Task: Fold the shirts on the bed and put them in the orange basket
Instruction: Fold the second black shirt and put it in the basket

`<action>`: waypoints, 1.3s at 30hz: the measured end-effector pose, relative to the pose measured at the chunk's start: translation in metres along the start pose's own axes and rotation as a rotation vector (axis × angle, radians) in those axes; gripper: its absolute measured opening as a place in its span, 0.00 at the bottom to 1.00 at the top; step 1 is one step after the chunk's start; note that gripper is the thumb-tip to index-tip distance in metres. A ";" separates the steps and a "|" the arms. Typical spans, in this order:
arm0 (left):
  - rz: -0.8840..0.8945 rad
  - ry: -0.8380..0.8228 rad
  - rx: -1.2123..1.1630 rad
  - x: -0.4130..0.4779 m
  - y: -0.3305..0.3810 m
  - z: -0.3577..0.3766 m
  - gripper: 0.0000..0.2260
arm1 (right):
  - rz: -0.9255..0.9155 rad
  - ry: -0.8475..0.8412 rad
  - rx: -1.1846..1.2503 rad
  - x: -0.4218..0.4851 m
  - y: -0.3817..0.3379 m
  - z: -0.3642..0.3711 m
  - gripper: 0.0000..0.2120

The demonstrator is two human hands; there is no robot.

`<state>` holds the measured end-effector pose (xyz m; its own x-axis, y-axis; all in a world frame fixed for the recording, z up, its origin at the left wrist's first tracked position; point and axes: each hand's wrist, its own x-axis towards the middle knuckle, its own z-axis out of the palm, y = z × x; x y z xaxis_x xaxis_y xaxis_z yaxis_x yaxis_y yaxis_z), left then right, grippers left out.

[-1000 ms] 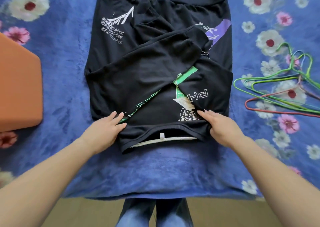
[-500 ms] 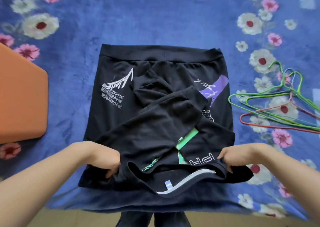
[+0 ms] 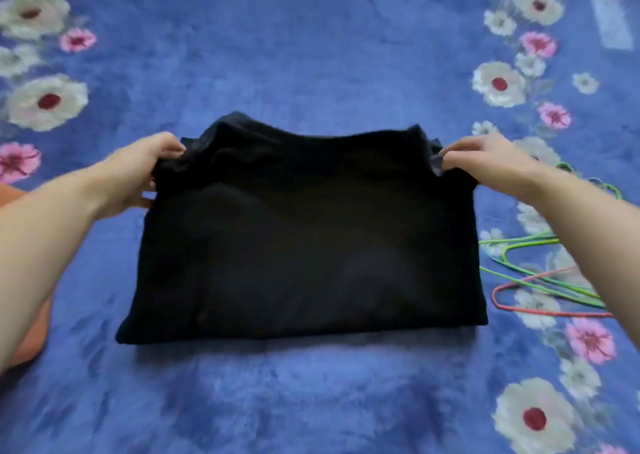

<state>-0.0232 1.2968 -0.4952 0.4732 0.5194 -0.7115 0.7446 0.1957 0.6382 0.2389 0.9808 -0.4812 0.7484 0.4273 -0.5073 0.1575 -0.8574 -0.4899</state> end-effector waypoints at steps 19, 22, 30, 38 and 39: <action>0.393 0.783 0.453 0.056 -0.064 0.064 0.19 | 0.011 0.586 -0.227 0.034 0.035 0.107 0.18; 0.682 0.656 0.676 0.023 -0.079 0.109 0.24 | -0.348 0.551 -0.263 -0.007 0.020 0.151 0.26; 0.333 0.514 1.061 -0.001 -0.190 0.079 0.28 | -0.375 0.262 -0.654 -0.045 0.112 0.173 0.27; -0.271 0.889 -0.150 -0.069 -0.184 0.085 0.28 | -0.097 0.550 -0.065 -0.121 0.113 0.149 0.16; -0.326 0.899 -0.407 -0.073 -0.183 0.090 0.25 | 0.108 0.574 0.111 -0.130 0.115 0.150 0.17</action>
<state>-0.1516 1.1478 -0.5863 -0.3726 0.7868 -0.4920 0.4791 0.6172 0.6241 0.0629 0.8700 -0.5780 0.9900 0.0896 -0.1086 0.0163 -0.8388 -0.5441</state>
